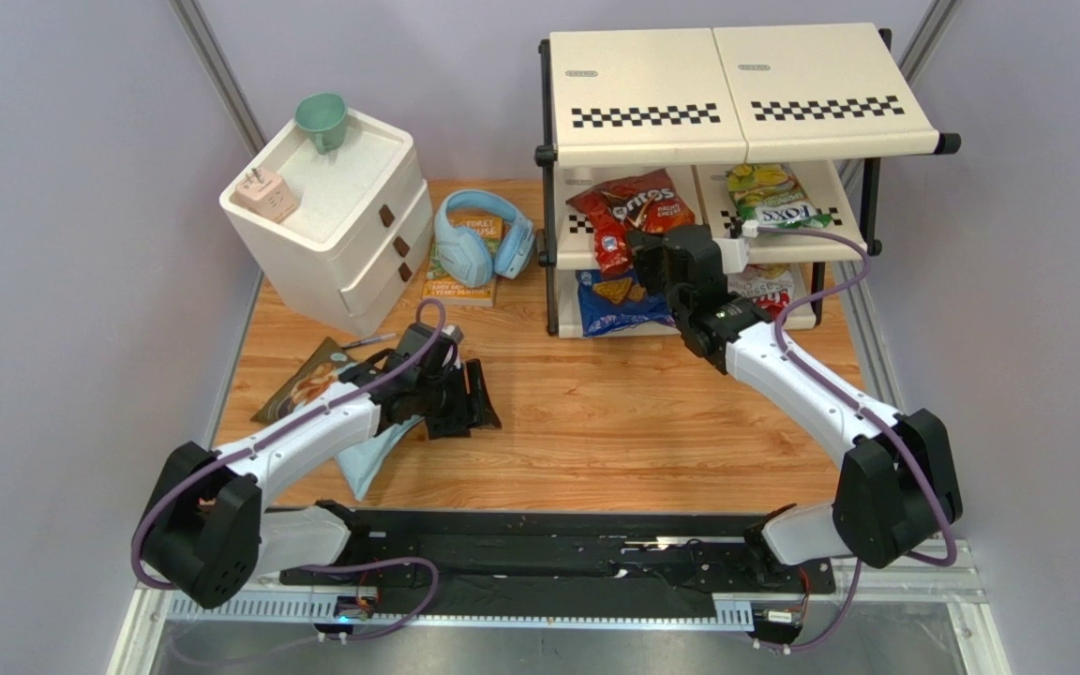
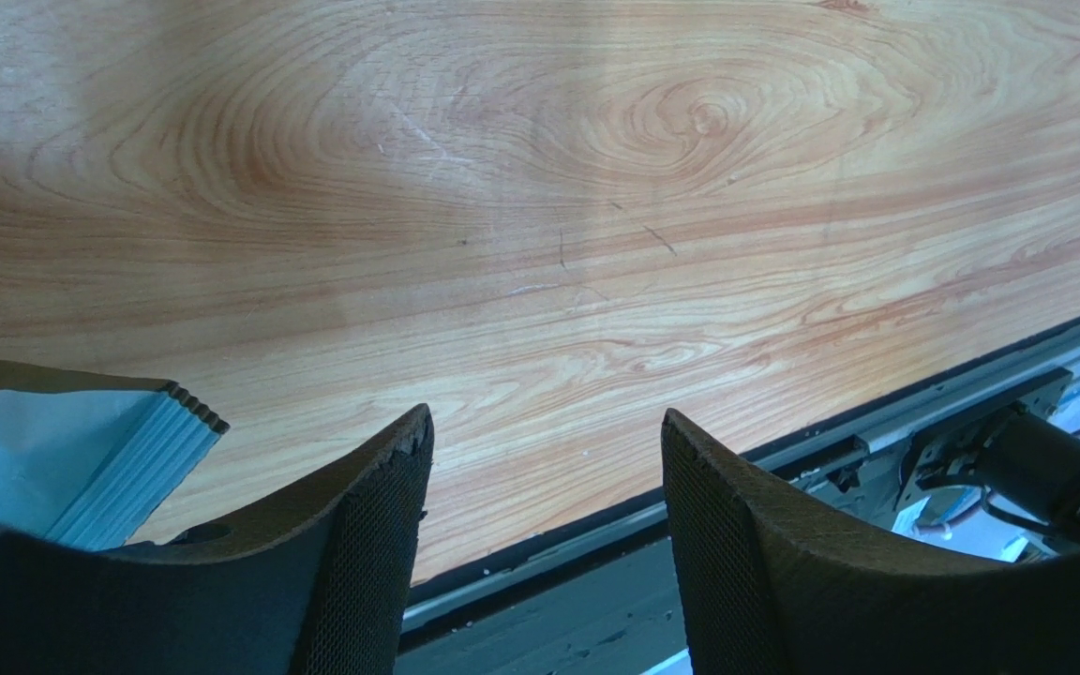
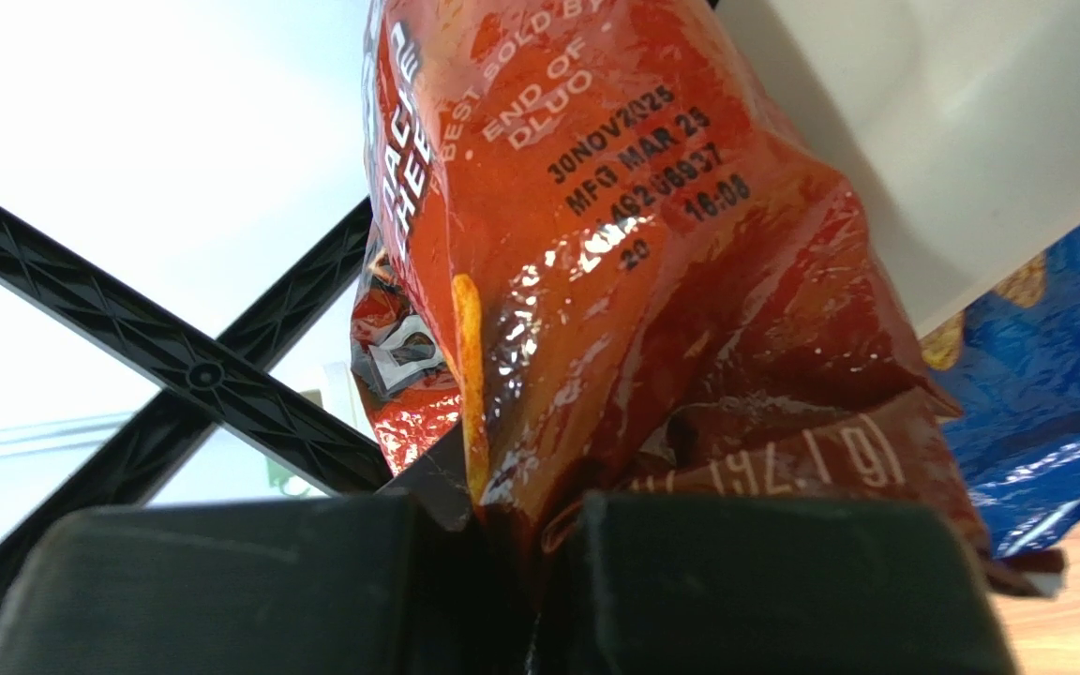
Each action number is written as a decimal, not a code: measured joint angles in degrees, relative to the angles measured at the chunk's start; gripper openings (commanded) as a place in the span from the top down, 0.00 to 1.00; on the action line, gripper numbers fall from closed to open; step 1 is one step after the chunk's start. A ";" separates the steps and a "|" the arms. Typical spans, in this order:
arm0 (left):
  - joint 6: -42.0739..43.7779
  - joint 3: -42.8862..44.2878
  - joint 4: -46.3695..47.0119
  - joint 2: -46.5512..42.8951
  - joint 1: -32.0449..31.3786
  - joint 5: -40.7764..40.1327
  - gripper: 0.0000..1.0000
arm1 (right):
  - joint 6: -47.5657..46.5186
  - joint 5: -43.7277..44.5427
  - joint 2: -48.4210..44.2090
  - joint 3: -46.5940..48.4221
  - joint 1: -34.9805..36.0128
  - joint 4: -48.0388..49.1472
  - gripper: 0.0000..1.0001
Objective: Place and organize the chips bags onto the shelf
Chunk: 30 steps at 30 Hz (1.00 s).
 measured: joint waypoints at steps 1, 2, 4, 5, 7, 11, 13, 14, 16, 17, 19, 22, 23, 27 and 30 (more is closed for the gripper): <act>0.00 0.00 -0.02 0.24 0.07 0.02 0.34 | 1.29 0.00 0.31 0.17 -0.04 0.04 1.00; 0.00 0.00 -0.02 0.33 0.15 0.15 0.34 | 2.19 -0.13 0.52 0.33 -0.13 0.07 1.00; 0.00 0.00 -0.02 0.35 0.50 0.33 0.34 | 4.24 -0.61 1.11 0.44 -0.48 0.50 1.00; 0.00 0.00 -0.02 0.35 0.66 0.42 0.34 | 5.29 -0.90 1.38 0.46 -0.66 0.72 1.00; 0.02 0.02 -0.04 0.42 0.81 0.55 0.34 | 7.26 -1.33 1.88 0.52 -0.96 1.31 1.00; 0.07 0.02 -0.09 1.22 1.09 0.92 0.34 | 10.34 -1.55 3.48 1.86 -1.20 1.77 1.00; 0.11 0.28 -0.22 2.05 1.16 1.18 0.34 | 11.82 -1.44 4.81 3.17 -1.38 1.79 1.00; 0.20 0.42 -0.22 2.38 1.20 1.25 0.34 | 12.66 -1.42 5.55 3.80 -1.51 1.81 1.00; 0.46 0.70 -0.22 2.86 1.36 1.31 0.34 | 14.47 -1.03 7.15 5.20 -1.79 1.79 1.00; 0.61 0.87 -0.26 2.99 1.44 1.31 0.34 | 15.06 -0.85 7.74 5.70 -1.90 1.73 1.00; 0.90 1.27 -0.31 3.23 1.49 1.36 0.34 | 16.20 -0.46 9.16 7.21 -2.16 1.36 0.99; 1.16 1.42 -0.31 3.61 1.51 1.46 0.34 | 17.00 -0.57 11.39 9.90 -2.49 0.68 0.72; 1.20 1.42 -0.33 3.69 1.51 1.49 0.34 | 17.14 -0.74 11.80 10.32 -2.54 0.72 0.67; 1.33 1.42 -0.35 4.26 1.73 1.53 0.34 | 17.70 -2.54 12.46 10.45 -2.69 2.25 0.43; 1.36 1.42 -0.33 4.72 1.81 1.88 0.34 | 17.92 -4.48 11.74 9.03 -3.23 7.78 0.29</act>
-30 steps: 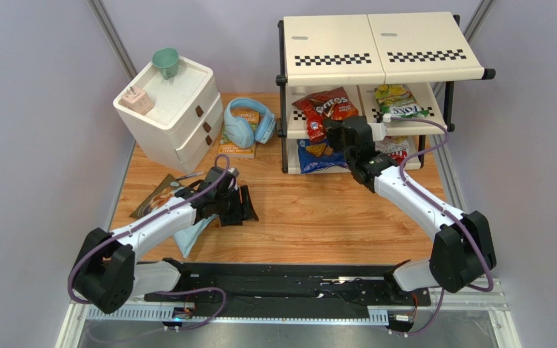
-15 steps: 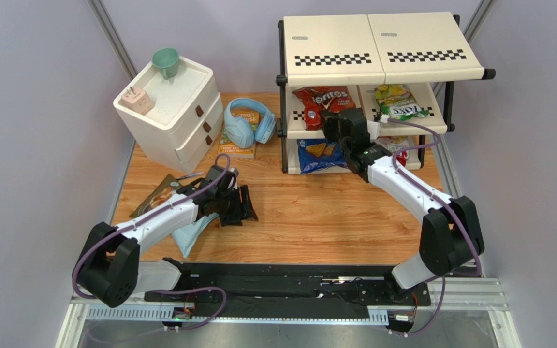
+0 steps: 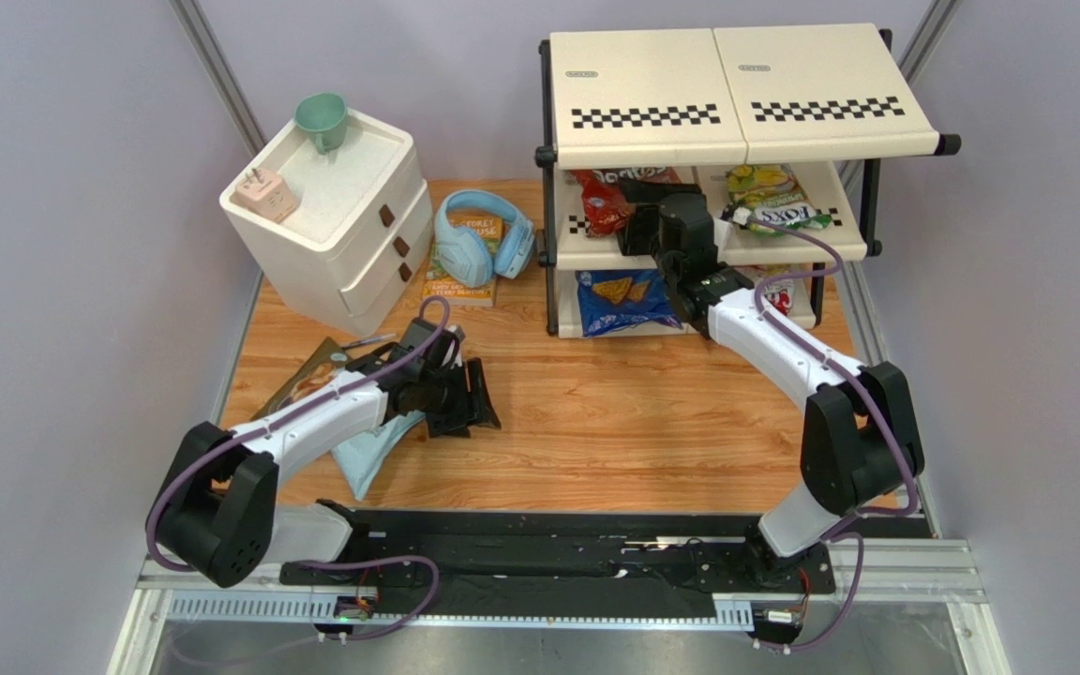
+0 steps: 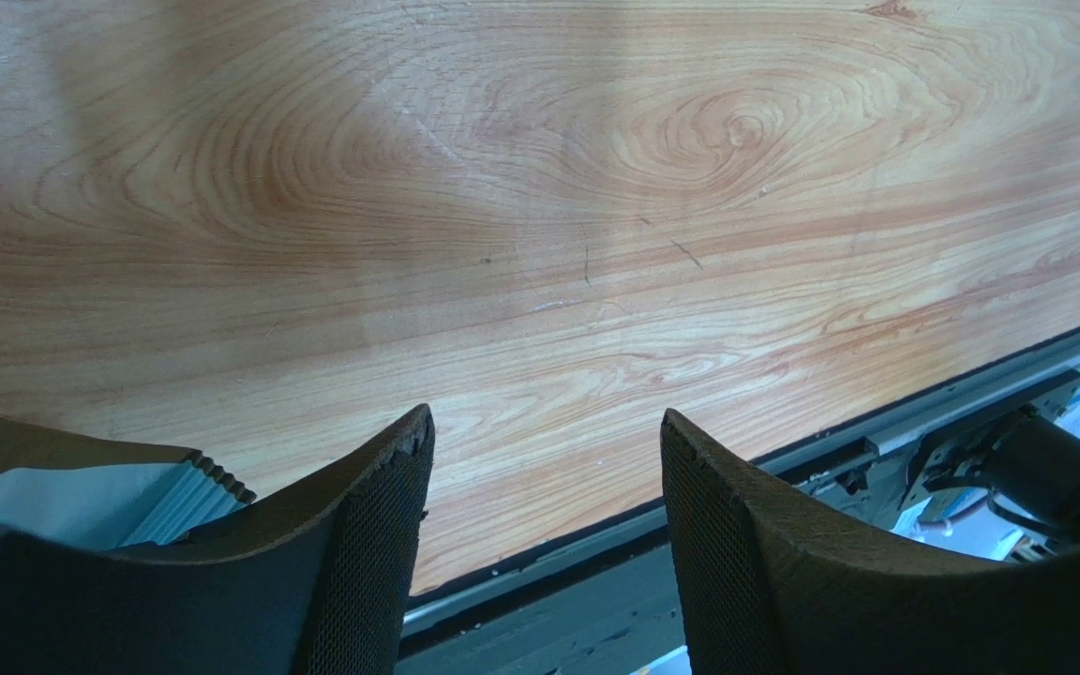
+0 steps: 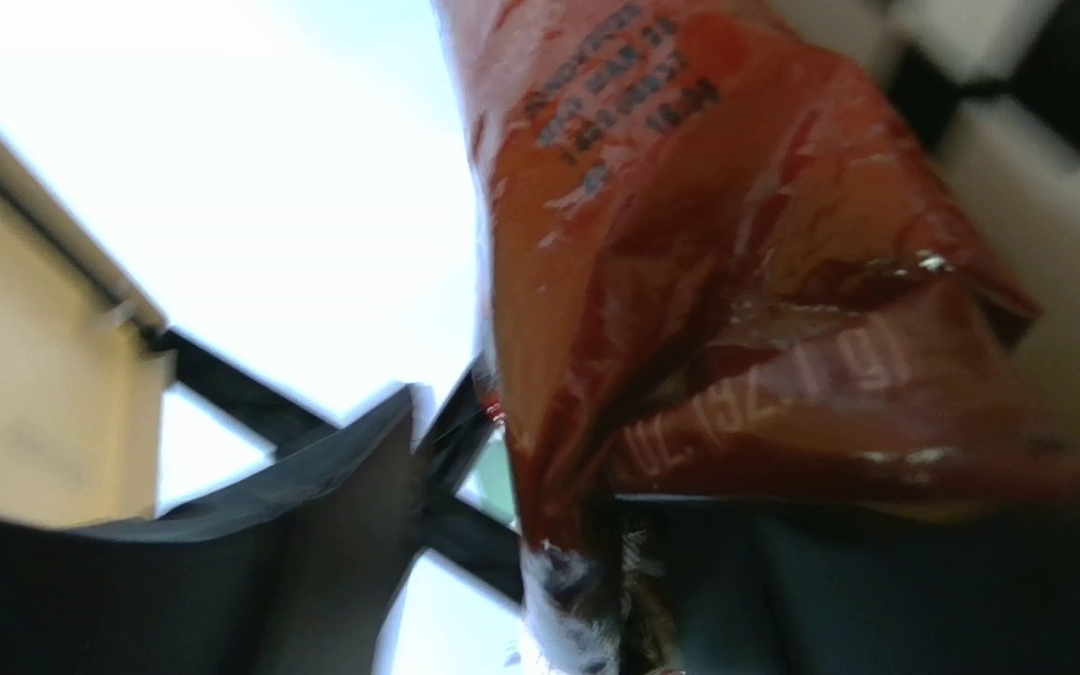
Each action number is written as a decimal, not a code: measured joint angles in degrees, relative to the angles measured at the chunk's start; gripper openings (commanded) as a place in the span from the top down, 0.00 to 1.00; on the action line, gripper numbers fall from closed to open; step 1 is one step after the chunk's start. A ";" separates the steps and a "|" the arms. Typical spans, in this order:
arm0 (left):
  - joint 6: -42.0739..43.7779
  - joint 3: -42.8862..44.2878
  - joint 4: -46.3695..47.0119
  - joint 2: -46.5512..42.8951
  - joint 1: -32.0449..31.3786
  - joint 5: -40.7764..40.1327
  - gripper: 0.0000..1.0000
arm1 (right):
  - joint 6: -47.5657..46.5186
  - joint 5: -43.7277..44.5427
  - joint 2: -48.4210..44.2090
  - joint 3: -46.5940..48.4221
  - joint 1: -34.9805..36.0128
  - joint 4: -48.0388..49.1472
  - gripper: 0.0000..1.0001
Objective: Place and organize the chips bags onto the shelf
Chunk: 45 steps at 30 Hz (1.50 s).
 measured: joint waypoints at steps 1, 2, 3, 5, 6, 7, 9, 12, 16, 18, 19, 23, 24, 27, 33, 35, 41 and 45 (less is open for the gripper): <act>0.02 0.00 0.00 0.11 0.00 0.09 0.34 | -0.17 -1.01 -0.72 -0.98 -0.31 2.12 0.29; 0.04 0.00 0.00 0.20 0.00 0.24 0.34 | 0.11 -1.97 -1.49 -1.38 -0.61 2.95 0.28; 0.09 0.00 0.00 0.26 0.00 0.35 0.34 | 0.09 -2.58 -2.36 -2.01 -0.87 2.99 0.27; 0.24 0.02 0.07 0.46 0.00 0.55 0.34 | 0.07 -3.78 -4.00 -3.21 -1.31 2.91 0.24; 0.24 0.09 0.07 0.61 0.00 0.68 0.34 | 0.07 -4.07 -4.50 -3.50 -1.44 2.75 0.24; 0.24 0.13 0.15 0.92 0.00 0.87 0.34 | -0.02 -4.76 -5.11 -3.93 -1.66 2.75 0.24; 0.26 0.26 0.37 1.60 0.00 1.25 0.34 | -0.02 -6.05 -6.27 -4.81 -1.92 1.88 0.24; 0.26 0.72 0.44 2.40 0.00 1.81 0.34 | 0.04 -8.17 -7.13 -5.84 -2.03 0.96 0.23; 0.26 0.98 0.92 2.75 0.00 2.38 0.35 | 0.52 -11.85 -7.67 -6.54 -2.05 0.61 0.23; 0.24 0.98 1.01 2.75 0.00 2.56 0.35 | 1.05 -14.29 -7.69 -6.60 -2.23 0.52 0.23; 0.24 0.98 0.98 2.75 0.00 2.58 0.35 | 1.11 -15.87 -7.69 -6.38 -2.29 -0.13 0.23; 0.22 0.96 0.85 2.38 0.00 2.32 0.35 | -0.20 -22.62 -7.06 -2.95 -2.40 -7.32 0.24; 0.22 0.96 0.79 2.03 0.00 2.16 0.35 | -0.39 -23.87 -7.04 -2.60 -2.43 -8.63 0.24; 0.22 0.96 0.76 0.55 0.00 1.70 0.35 | -0.33 -26.47 -7.89 -2.71 -2.56 -10.69 0.25; 0.24 0.96 0.63 -0.13 0.02 1.27 0.35 | -0.63 -30.10 -11.58 -7.08 -2.75 -17.77 0.25; 0.24 0.96 0.46 -0.13 0.02 1.25 0.35 | -1.49 -30.88 -11.91 -8.00 -2.80 -20.26 0.25; 1.46 2.64 -1.95 -1.84 0.04 -0.11 0.31 | -8.24 -33.51 -17.29 -10.71 -3.19 -24.24 0.24; 3.61 9.46 -5.11 -3.19 0.04 -2.82 0.30 | -13.73 -34.40 -20.92 -10.60 -3.19 -25.53 0.24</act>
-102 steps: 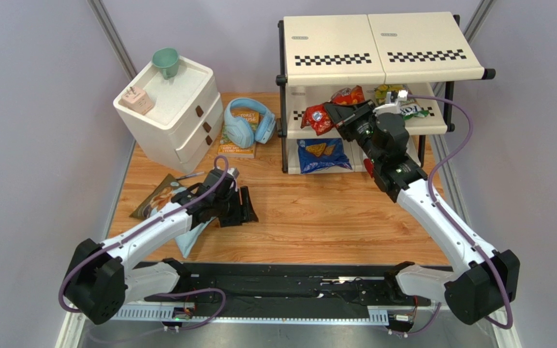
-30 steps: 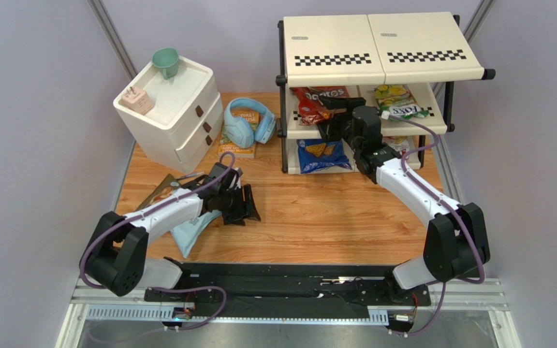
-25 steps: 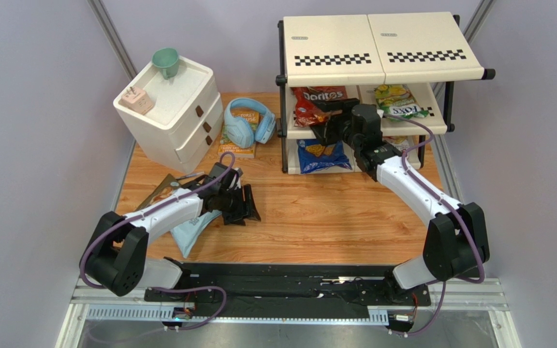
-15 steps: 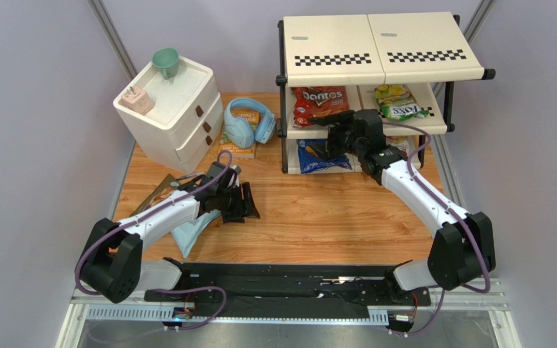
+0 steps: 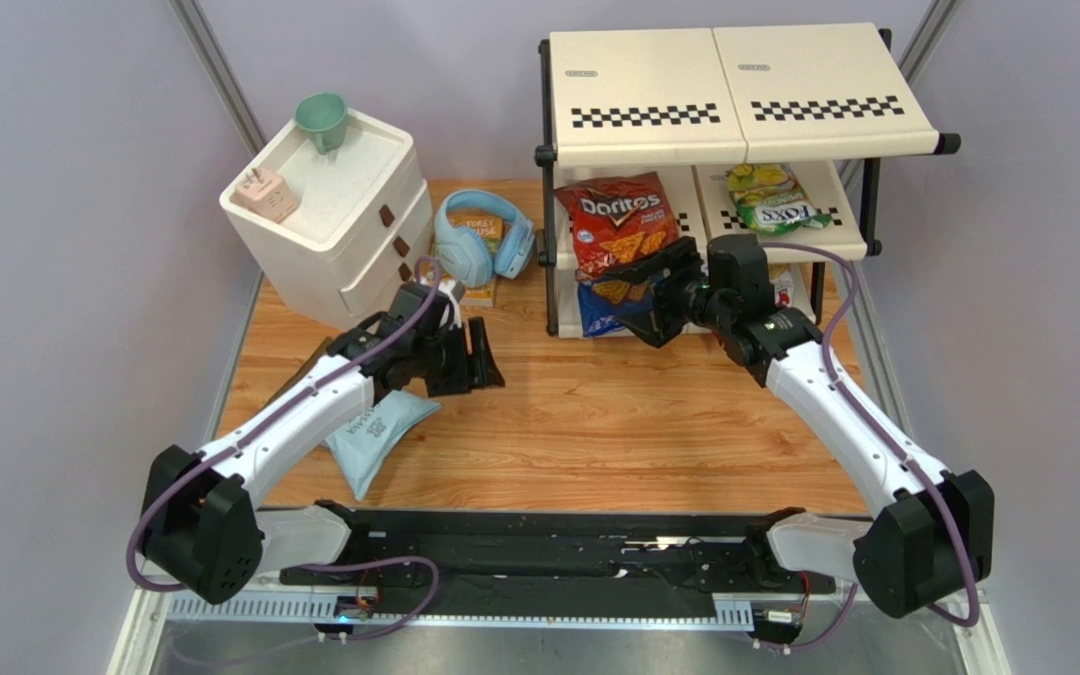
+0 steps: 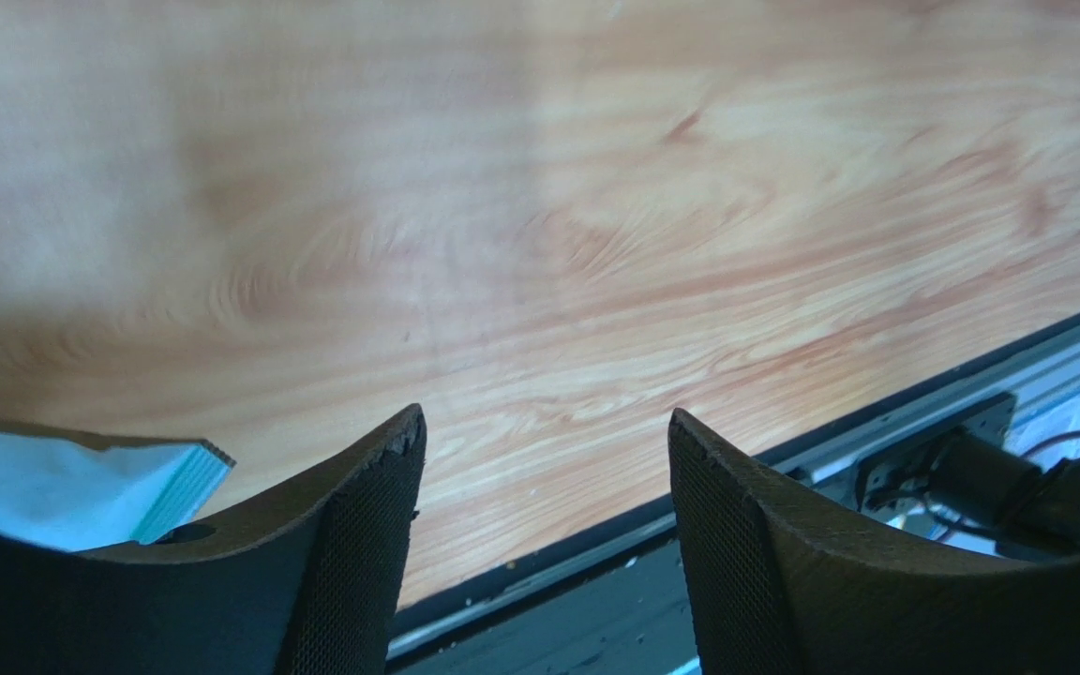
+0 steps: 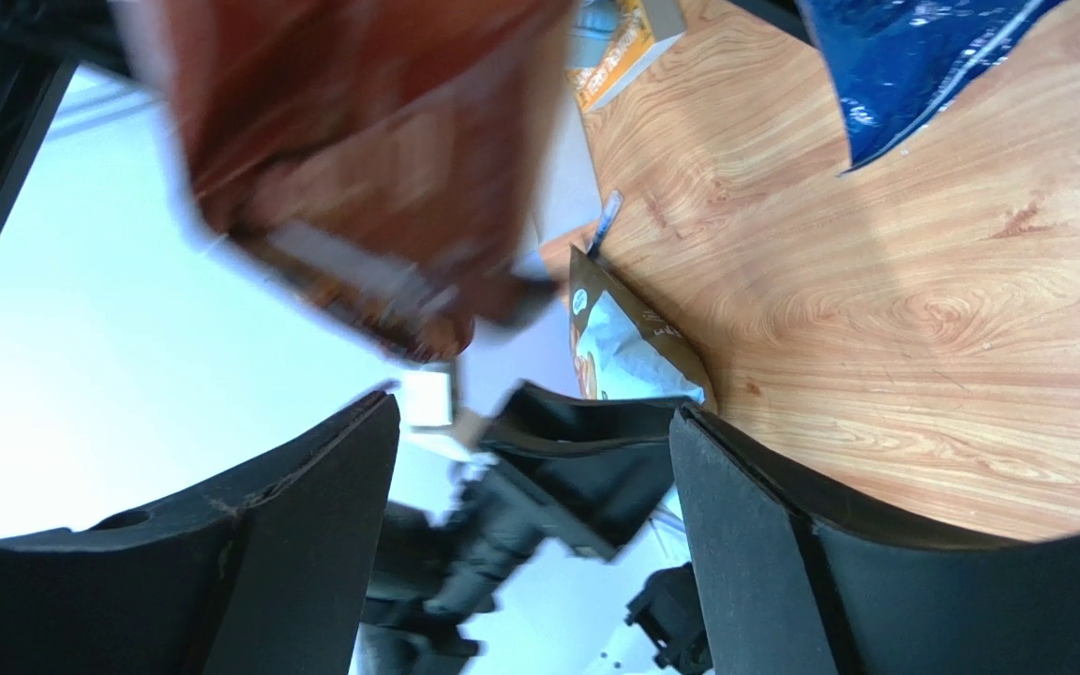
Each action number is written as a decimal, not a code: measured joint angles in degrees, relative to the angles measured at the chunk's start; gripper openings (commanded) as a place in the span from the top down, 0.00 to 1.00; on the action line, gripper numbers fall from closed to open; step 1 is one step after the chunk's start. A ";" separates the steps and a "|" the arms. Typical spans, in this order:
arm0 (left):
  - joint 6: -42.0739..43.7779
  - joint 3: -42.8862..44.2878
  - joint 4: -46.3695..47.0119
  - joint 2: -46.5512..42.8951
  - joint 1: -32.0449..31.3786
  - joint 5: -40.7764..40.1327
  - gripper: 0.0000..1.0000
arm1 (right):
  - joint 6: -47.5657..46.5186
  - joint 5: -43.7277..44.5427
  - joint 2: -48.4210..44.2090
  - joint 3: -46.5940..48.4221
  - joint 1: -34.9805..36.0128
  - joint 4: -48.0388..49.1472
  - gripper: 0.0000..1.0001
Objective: Place and organize the chips bags onto the shelf
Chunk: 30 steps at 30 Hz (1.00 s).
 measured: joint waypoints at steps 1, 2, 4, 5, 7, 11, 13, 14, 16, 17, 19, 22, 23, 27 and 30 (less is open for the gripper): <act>0.66 2.25 -0.33 -0.31 0.00 -0.72 0.30 | -0.92 -0.07 -0.66 0.00 0.00 0.13 0.24; 1.14 4.20 -0.57 -0.52 0.02 -1.16 0.30 | -1.55 -0.09 -1.11 0.00 0.00 0.48 0.24; 1.77 7.21 -0.57 -0.70 0.07 -1.90 0.31 | -2.19 -0.07 -1.38 0.00 0.00 1.38 0.24; 2.05 8.37 -0.57 -0.72 0.11 -1.97 0.31 | -2.45 -0.07 -1.27 0.00 0.00 1.99 0.24; 2.16 9.07 -0.55 -0.72 0.17 -1.97 0.31 | -2.71 0.00 -0.61 0.00 0.00 2.67 0.25; 2.10 7.34 -1.31 -1.05 0.22 -1.90 0.32 | -2.71 0.42 1.07 0.00 0.00 3.93 0.33; 2.03 5.44 -1.60 -1.95 0.22 -1.90 0.32 | -2.60 0.61 2.08 0.00 -0.02 5.40 0.37; 1.97 4.31 -1.62 -2.78 0.22 -1.88 0.32 | -2.54 0.63 2.49 0.00 -0.02 6.10 0.39; 1.79 1.36 -1.88 -5.31 0.22 -1.90 0.32 | -2.36 0.59 3.74 0.17 -0.07 7.56 0.40; 1.66 0.13 -2.29 -6.58 0.22 -1.88 0.32 | -2.36 0.57 4.68 0.50 -0.09 8.09 0.41; 1.40 -1.81 -2.69 -8.55 0.22 -1.90 0.32 | -2.34 0.52 6.73 1.60 -0.26 8.66 0.40; 0.76 -4.26 -3.26 -11.19 0.24 -1.92 0.32 | -2.58 0.68 9.64 3.50 -0.50 9.84 0.40; 0.61 -4.90 -3.56 -12.00 0.22 -1.95 0.32 | -2.54 0.52 9.90 3.98 -0.52 10.36 0.39; 0.37 -5.86 -4.74 -14.32 0.24 -2.27 0.30 | -2.51 0.28 10.27 4.50 -0.79 11.50 0.31; 0.35 -5.84 -5.44 -16.20 0.22 -3.34 0.09 | -2.71 -0.37 10.03 4.50 -0.96 11.45 0.26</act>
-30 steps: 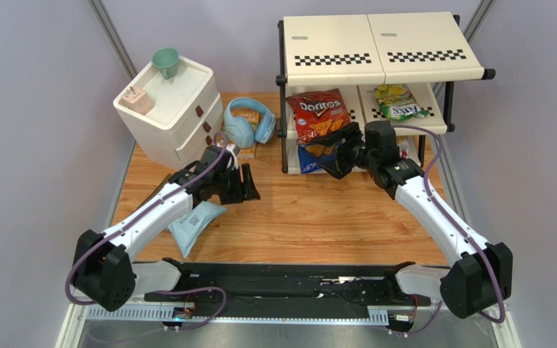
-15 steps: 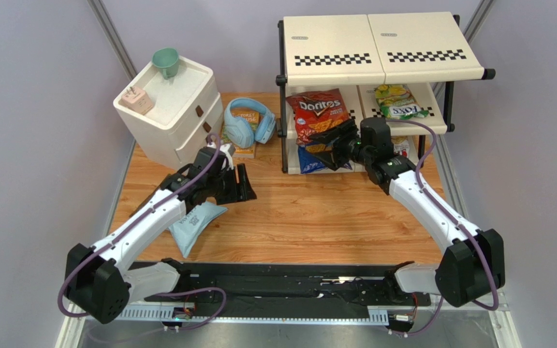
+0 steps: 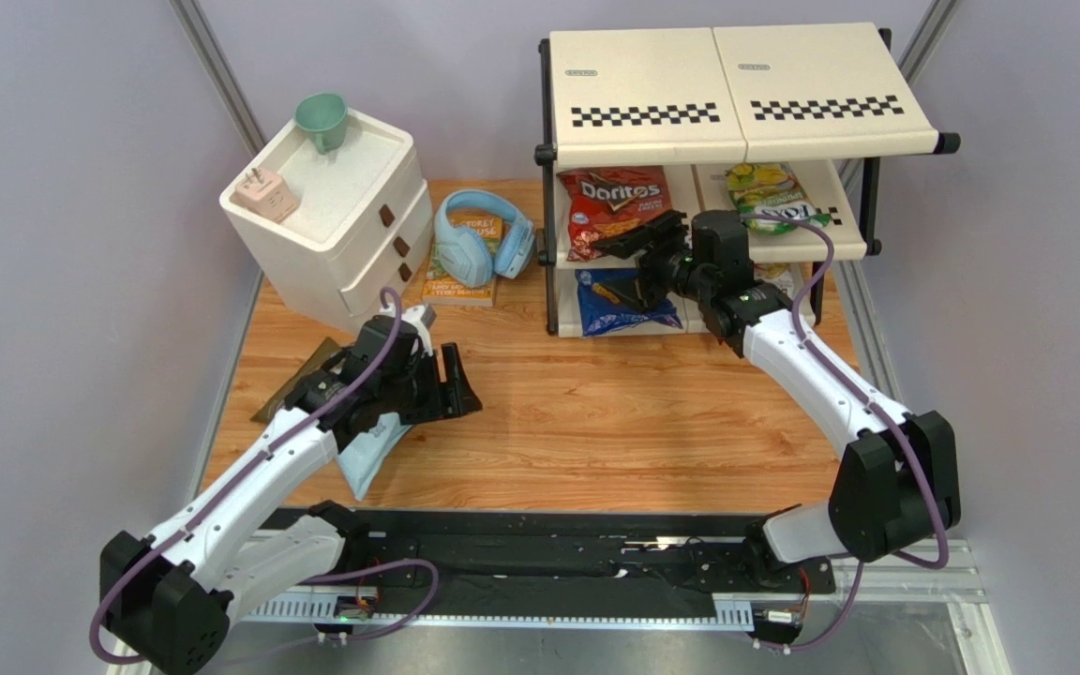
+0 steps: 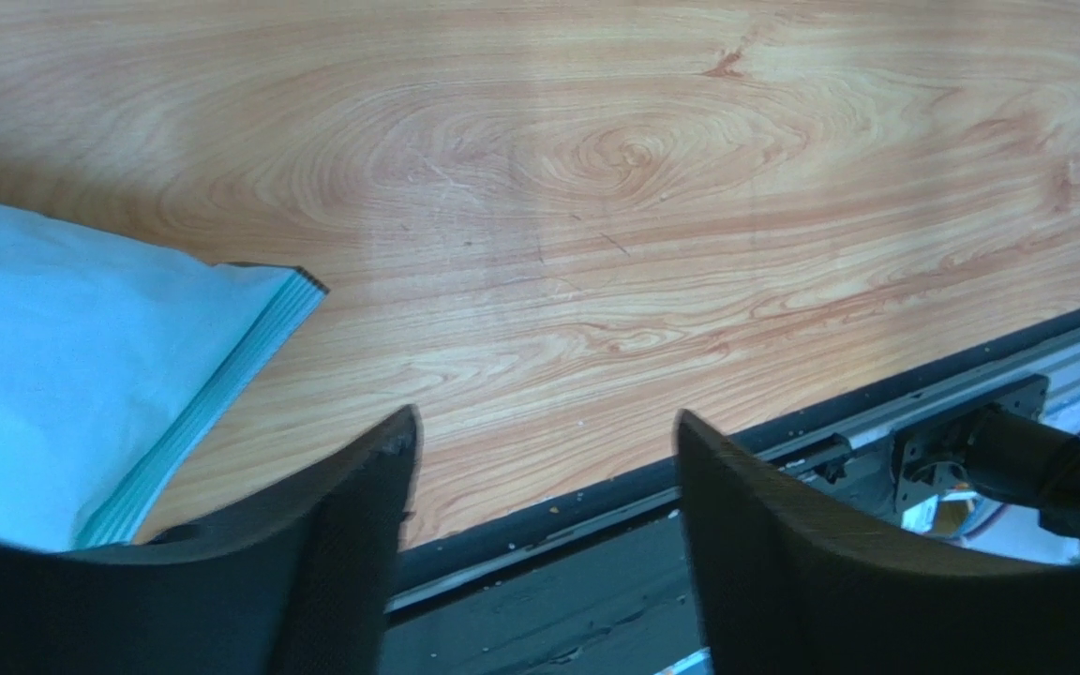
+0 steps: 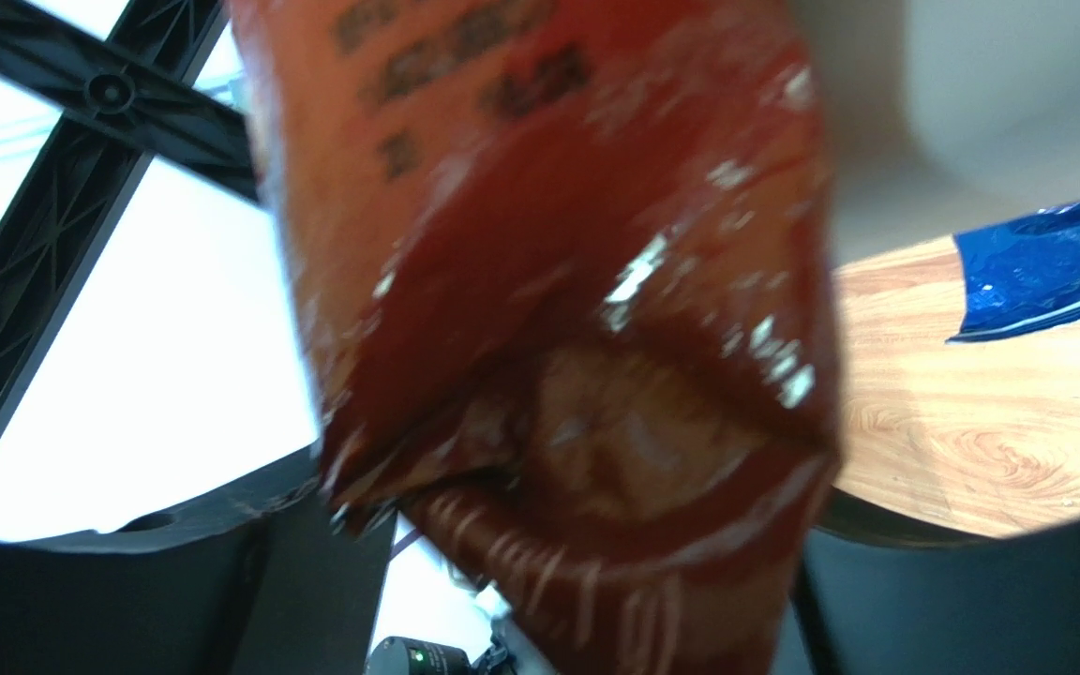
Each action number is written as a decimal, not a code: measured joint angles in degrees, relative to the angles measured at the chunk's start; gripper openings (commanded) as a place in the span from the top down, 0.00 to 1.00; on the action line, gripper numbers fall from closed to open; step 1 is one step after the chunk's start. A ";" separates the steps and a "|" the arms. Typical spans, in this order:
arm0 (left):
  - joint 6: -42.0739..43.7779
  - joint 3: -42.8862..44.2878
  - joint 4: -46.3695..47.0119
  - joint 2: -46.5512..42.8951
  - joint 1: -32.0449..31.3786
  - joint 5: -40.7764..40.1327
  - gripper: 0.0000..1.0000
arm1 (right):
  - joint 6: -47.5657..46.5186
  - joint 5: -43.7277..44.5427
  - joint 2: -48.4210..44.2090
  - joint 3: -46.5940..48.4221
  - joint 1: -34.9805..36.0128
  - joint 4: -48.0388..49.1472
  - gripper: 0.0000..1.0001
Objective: Place and organize the chips bags onto the shelf
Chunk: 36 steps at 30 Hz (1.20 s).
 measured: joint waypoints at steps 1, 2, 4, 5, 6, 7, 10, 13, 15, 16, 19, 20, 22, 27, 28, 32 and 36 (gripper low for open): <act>0.11 0.02 -0.55 -0.70 0.02 -0.55 0.08 | -0.15 -0.44 -0.26 0.00 -0.02 -0.02 0.25; 0.37 0.17 -1.22 -1.27 0.02 -1.14 0.08 | -0.37 -0.81 -0.57 0.00 -0.02 -0.13 0.24; 0.61 1.11 -2.91 -1.62 0.04 -2.64 0.08 | -1.49 -1.73 -1.81 0.00 -0.02 -0.90 0.22; 0.81 1.90 -3.61 -1.22 0.04 -3.34 0.08 | -2.12 -1.92 -2.56 0.00 -0.02 -1.44 0.21; 0.98 2.93 -4.17 -0.37 0.04 -4.00 0.08 | -2.73 -2.10 -3.37 0.02 -0.02 -2.08 0.18; 1.18 3.93 -4.52 0.66 0.07 -4.70 0.08 | -3.26 -2.16 -4.20 0.17 -0.04 -2.80 0.18; 1.95 6.21 -5.27 3.52 0.68 -5.99 0.08 | -4.76 -2.36 -7.13 1.07 -0.09 -5.35 0.18; 2.23 7.06 -6.91 3.63 3.15 -7.61 0.08 | -6.01 -2.54 -10.32 1.14 -0.13 -7.85 0.18; 2.47 7.69 -9.29 2.47 6.38 -9.44 0.08 | -7.34 -2.56 -12.85 0.98 -0.13 -10.21 0.18; 2.69 7.93 -10.21 1.84 7.80 -10.45 0.08 | -8.02 -2.56 -13.97 0.85 -0.13 -11.30 0.18; 3.17 9.94 -15.65 0.28 12.72 -15.52 0.08 | -10.75 -2.69 -17.35 -0.44 -0.13 -14.58 0.19; 3.19 10.62 -17.22 0.22 13.88 -17.14 0.08 | -11.23 -2.89 -17.94 -0.96 -0.11 -15.08 0.19; 2.95 11.63 -20.11 0.70 15.28 -19.45 0.08 | -12.46 -3.69 -18.60 -2.69 0.17 -16.02 0.19; 2.38 13.75 -23.54 5.09 18.53 -20.20 0.08 | -14.32 -4.46 -17.16 -4.61 2.71 -18.47 0.19; 3.06 14.19 -23.45 6.69 20.26 -19.58 0.08 | -14.64 -4.61 -16.72 -4.66 3.45 -18.49 0.19; 7.02 14.99 -23.06 12.52 33.66 -15.23 0.09 | -15.06 -5.01 -16.44 -5.81 4.90 -18.29 0.18; 8.81 17.68 -24.20 17.11 42.86 -15.47 0.08 | -15.06 -4.92 -16.55 -8.15 4.87 -18.08 0.18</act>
